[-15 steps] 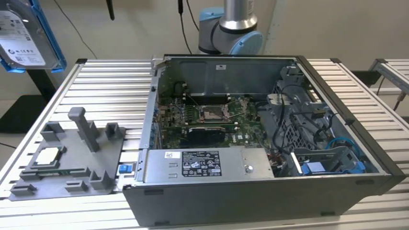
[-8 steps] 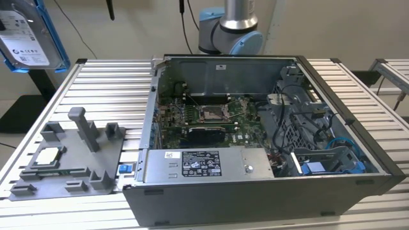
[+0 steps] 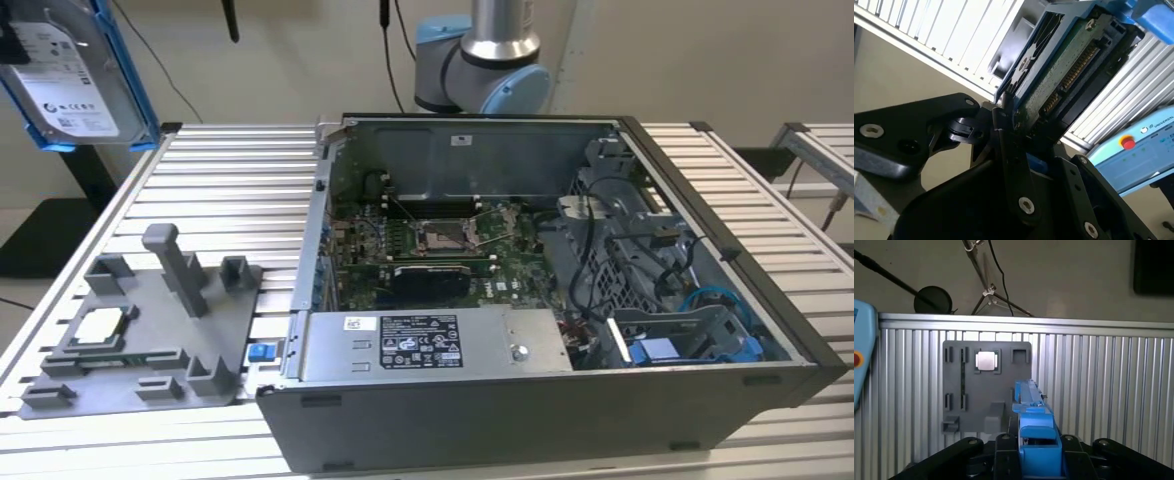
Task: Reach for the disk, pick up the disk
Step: 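Pick up the disk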
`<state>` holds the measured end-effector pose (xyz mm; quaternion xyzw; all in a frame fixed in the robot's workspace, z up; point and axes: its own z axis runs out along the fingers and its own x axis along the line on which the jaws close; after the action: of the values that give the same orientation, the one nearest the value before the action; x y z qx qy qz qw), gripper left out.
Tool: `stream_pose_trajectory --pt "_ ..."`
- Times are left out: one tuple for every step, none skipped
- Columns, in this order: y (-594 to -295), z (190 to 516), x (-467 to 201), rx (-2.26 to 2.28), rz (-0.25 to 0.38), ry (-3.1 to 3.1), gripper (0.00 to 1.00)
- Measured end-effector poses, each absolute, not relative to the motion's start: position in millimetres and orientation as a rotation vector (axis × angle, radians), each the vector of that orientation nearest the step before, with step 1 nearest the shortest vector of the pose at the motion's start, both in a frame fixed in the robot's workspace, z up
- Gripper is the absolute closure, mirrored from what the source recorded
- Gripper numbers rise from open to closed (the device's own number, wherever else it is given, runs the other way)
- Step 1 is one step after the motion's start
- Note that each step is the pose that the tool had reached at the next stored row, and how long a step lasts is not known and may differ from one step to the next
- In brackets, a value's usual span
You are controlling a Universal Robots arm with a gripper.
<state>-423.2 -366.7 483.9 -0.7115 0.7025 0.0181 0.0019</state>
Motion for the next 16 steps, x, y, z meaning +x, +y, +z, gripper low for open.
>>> stream_pose_trajectory --pt "-366.7 483.9 -420.8 -2.232 0.057 2.204 1.0" --pt "-366.7 483.9 -418.2 -2.232 0.057 2.204 1.0" --pt "-366.7 483.9 -415.7 -2.232 0.057 2.204 1.0" --pt "-366.7 483.9 -413.2 -2.232 0.057 2.204 1.0" --pt "-366.7 483.9 -410.8 -2.232 0.057 2.204 1.0" --pt "-366.7 483.9 -408.3 -2.232 0.057 2.204 1.0" --pt "-366.7 483.9 -405.8 -2.232 0.057 2.204 1.0" --pt "-366.7 483.9 -403.0 -2.232 0.057 2.204 1.0" --pt "-366.7 483.9 -400.2 -2.232 0.057 2.204 1.0" --pt "-366.7 483.9 -397.3 -2.232 0.057 2.204 1.0" --pt "-366.7 483.9 -394.5 -2.233 0.057 2.204 1.0" --pt "-366.7 483.9 -391.7 -2.233 0.057 2.204 1.0" --pt "-366.7 483.9 -389.0 -2.233 0.057 2.204 1.0" --pt "-366.7 483.9 -386.2 -2.233 0.057 2.204 1.0" --pt "-366.7 483.9 -383.3 -2.233 0.057 2.204 1.0" --pt "-366.7 483.9 -380.6 -2.233 0.057 2.204 1.0"
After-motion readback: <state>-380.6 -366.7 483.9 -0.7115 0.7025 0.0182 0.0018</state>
